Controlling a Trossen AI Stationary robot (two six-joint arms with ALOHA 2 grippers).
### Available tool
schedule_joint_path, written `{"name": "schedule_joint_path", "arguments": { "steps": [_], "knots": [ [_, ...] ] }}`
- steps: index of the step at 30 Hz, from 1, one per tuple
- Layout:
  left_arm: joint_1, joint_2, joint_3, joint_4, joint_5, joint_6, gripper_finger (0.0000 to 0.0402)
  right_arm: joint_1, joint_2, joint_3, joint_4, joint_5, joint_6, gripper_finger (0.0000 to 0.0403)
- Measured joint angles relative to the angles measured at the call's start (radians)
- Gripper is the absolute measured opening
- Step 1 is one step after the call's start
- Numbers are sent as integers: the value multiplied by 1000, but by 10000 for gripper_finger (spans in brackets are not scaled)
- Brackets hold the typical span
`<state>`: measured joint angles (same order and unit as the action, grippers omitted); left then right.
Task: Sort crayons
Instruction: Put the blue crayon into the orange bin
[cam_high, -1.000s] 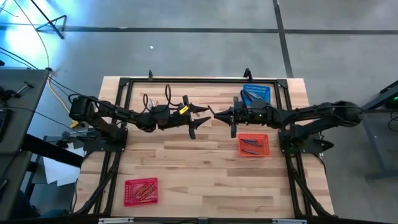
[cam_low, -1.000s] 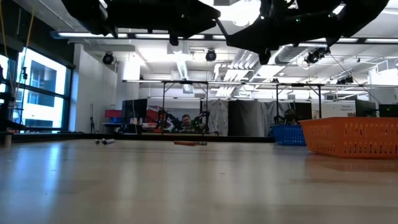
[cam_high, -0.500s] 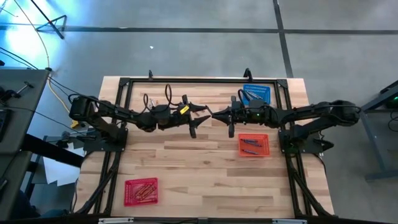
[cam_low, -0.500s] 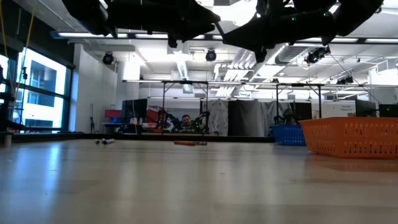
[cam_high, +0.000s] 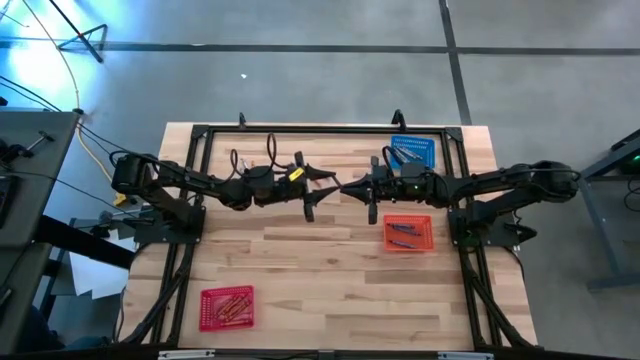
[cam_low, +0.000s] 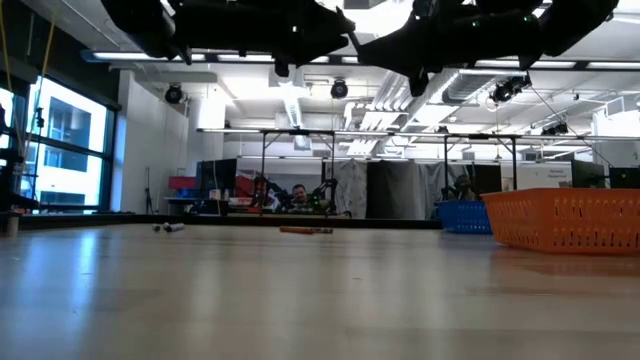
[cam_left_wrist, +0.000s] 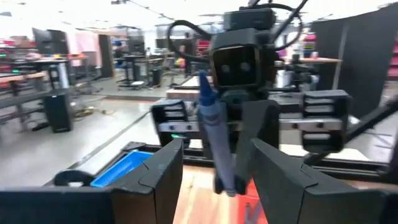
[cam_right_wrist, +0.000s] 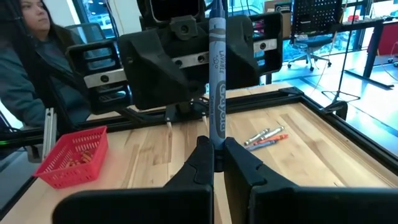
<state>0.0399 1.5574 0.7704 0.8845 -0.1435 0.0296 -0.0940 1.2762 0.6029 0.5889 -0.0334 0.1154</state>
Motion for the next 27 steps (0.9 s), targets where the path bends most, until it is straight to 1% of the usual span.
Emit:
{"name": "schedule_joint_path", "arguments": {
  "steps": [5,8,14,21,27],
  "knots": [
    [-2,0,0,4,36,0,172,0,7,0,7,3,0,1],
    [-2,0,0,3,69,12,161,0,30,0,23,1,15,1],
    [-1,0,0,3,75,25,106,1,90,0,86,-17,16,1],
    [-1,0,0,-2,77,23,16,0,100,-1,101,-22,11,1],
    [0,0,0,-3,80,16,7,0,100,-1,102,-19,11,1]
  ]
}}
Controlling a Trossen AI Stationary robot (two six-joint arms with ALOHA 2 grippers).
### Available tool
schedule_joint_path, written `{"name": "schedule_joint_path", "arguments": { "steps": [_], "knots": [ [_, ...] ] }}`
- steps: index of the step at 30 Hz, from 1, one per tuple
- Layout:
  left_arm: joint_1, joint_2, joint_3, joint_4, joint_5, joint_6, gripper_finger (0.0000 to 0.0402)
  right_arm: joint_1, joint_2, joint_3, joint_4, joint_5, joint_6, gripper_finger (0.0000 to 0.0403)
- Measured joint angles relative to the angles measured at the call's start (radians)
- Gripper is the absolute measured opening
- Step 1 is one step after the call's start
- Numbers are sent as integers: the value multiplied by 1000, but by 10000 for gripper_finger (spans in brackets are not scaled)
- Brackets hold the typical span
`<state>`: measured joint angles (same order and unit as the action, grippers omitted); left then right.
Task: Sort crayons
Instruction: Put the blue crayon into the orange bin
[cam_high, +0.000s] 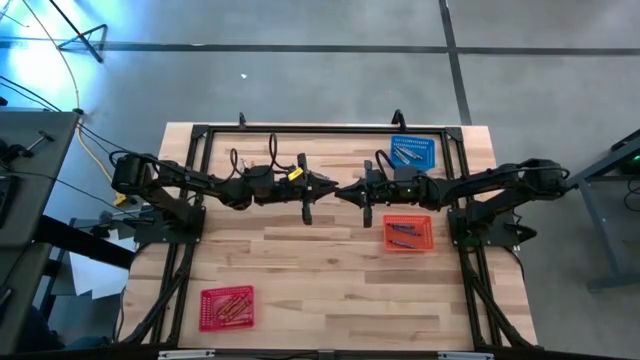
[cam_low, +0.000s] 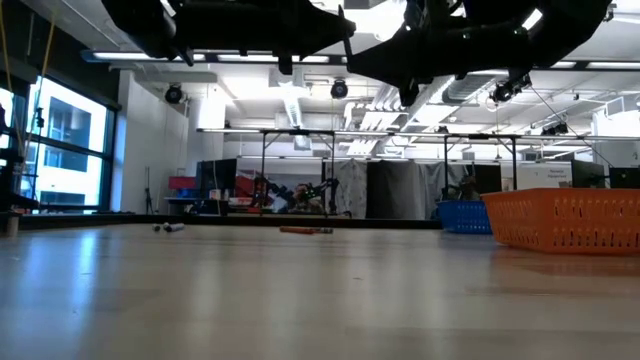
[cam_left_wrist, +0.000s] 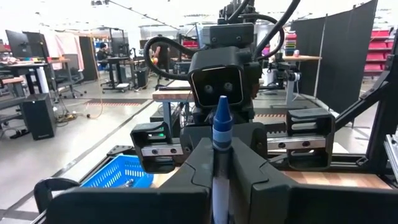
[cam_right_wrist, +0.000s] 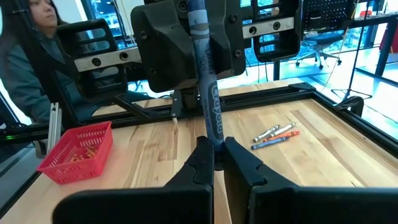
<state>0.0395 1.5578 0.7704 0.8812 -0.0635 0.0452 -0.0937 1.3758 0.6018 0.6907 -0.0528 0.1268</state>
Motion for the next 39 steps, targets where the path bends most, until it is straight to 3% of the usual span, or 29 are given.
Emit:
{"name": "schedule_joint_path", "arguments": {
  "steps": [6,14,19,24,30,39],
  "knots": [
    [0,0,0,-4,0,1,5,0,0,0,-2,1,5,24],
    [-2,0,0,-23,4,3,4,-2,-1,0,-38,13,8,127],
    [-2,0,0,-26,-1,1,5,-18,-57,0,-197,15,8,169],
    [-1,0,0,-37,-5,9,6,-25,-201,0,-474,116,51,176],
    [-1,3,0,-75,-6,-18,6,-22,-383,1,-830,127,204,166],
    [0,140,71,-62,12,-20,7,-3,-460,1,-1171,259,339,147]
  ]
}}
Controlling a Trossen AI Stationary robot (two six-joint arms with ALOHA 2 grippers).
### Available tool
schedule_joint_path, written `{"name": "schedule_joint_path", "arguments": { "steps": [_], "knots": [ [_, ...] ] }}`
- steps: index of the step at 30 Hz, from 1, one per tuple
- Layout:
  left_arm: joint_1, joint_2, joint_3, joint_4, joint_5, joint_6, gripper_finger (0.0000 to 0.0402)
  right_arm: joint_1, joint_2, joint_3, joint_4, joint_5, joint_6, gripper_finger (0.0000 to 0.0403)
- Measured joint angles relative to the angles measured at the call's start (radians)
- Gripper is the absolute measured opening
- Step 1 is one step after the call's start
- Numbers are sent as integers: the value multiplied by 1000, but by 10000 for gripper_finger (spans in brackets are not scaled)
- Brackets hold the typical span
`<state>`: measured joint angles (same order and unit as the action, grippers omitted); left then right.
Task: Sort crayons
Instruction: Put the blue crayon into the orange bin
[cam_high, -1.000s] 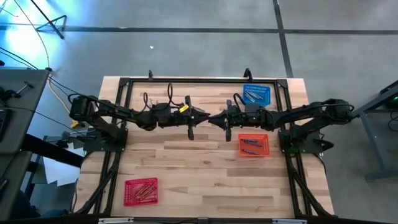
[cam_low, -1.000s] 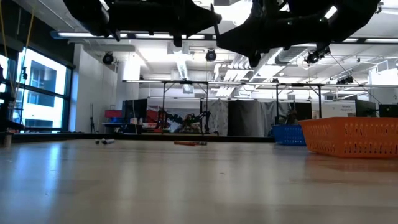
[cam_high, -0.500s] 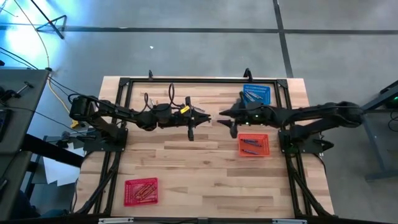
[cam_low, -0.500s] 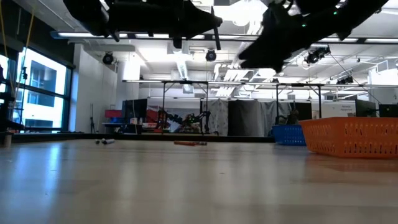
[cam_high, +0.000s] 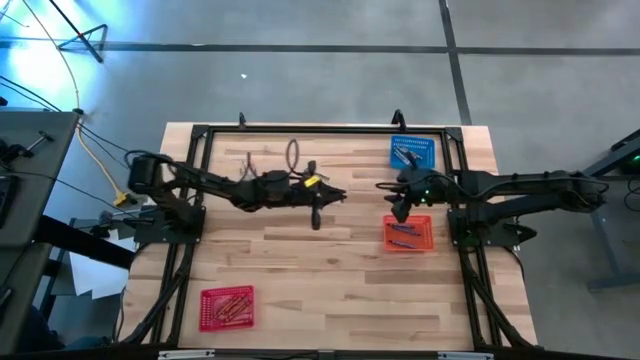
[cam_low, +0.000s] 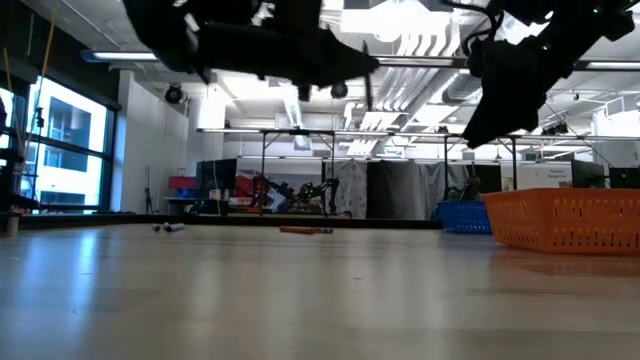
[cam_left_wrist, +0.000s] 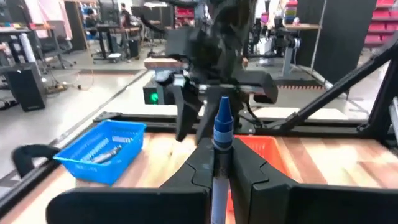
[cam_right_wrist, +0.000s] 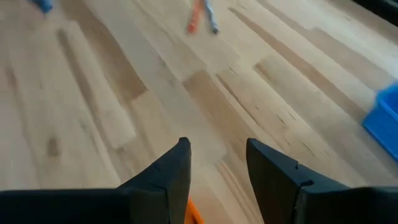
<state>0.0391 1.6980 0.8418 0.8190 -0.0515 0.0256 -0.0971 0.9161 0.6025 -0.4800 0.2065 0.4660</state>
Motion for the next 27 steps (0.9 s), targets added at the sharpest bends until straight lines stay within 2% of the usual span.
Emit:
{"name": "schedule_joint_path", "arguments": {
  "steps": [3,7,9,17,23,27],
  "knots": [
    [7,95,90,-2,57,-9,7,-8,1,0,-36,4,6,145],
    [28,187,227,4,255,-58,8,-8,-5,0,-79,4,6,145],
    [27,224,292,-5,298,-76,8,-8,-15,2,-132,5,6,145],
    [-25,375,484,-12,313,-75,8,-11,-66,139,-589,213,156,145],
    [-43,518,625,-17,310,-76,8,-9,-89,188,-649,219,143,145],
    [-48,578,664,-16,299,-76,8,-9,-94,187,-663,219,132,145]
  ]
}}
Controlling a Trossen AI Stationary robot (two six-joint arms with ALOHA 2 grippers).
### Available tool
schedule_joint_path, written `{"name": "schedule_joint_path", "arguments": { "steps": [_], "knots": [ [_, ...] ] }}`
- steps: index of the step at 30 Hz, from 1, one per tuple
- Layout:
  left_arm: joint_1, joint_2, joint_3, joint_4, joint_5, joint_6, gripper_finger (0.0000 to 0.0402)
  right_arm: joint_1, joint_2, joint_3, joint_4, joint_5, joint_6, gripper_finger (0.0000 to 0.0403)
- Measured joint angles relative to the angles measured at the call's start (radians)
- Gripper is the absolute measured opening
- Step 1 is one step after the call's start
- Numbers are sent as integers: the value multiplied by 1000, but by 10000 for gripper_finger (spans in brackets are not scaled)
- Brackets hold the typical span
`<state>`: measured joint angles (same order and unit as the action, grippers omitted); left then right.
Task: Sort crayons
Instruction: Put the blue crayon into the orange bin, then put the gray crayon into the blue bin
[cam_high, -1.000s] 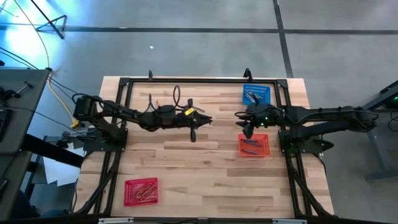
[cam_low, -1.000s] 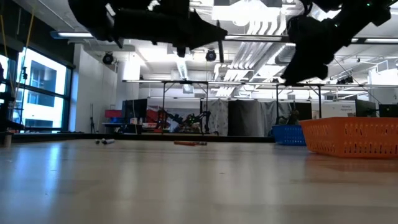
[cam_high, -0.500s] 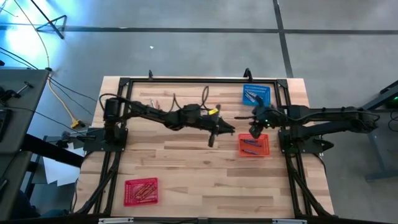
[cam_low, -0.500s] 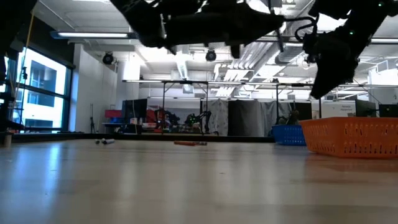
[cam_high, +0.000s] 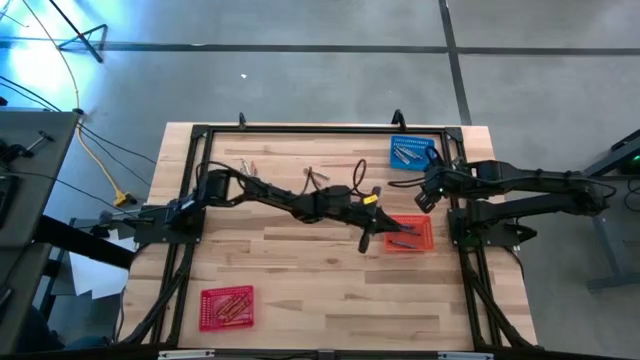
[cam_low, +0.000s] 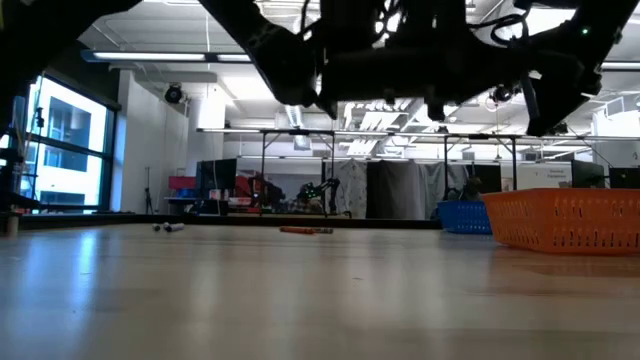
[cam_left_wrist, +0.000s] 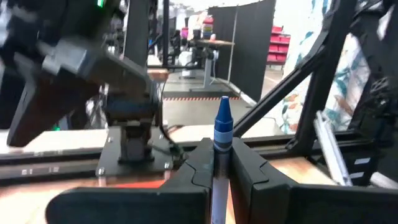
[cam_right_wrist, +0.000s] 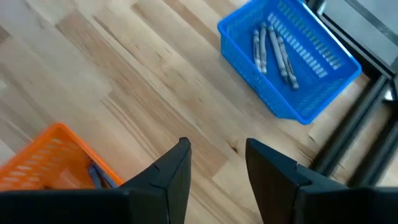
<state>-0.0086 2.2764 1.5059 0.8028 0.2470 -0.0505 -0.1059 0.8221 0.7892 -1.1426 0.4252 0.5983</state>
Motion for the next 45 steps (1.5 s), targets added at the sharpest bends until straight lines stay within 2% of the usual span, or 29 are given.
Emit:
{"name": "schedule_joint_path", "arguments": {
  "steps": [7,14,25,37,41,45],
  "knots": [
    [0,65,10,-9,-48,-49,8,0,1,-1,-28,-2,7,145],
    [0,94,10,-35,-52,-51,9,0,1,-1,-22,-2,7,145],
    [-2,93,10,-98,-182,-51,64,0,1,-2,-13,-2,6,145],
    [-2,88,10,-94,-181,-52,72,0,1,-2,0,-3,4,145],
    [4,30,9,-224,-163,-19,72,0,1,-2,0,-15,4,145],
    [8,-95,10,-569,-173,99,72,0,1,-2,0,-15,4,145]
  ]
}}
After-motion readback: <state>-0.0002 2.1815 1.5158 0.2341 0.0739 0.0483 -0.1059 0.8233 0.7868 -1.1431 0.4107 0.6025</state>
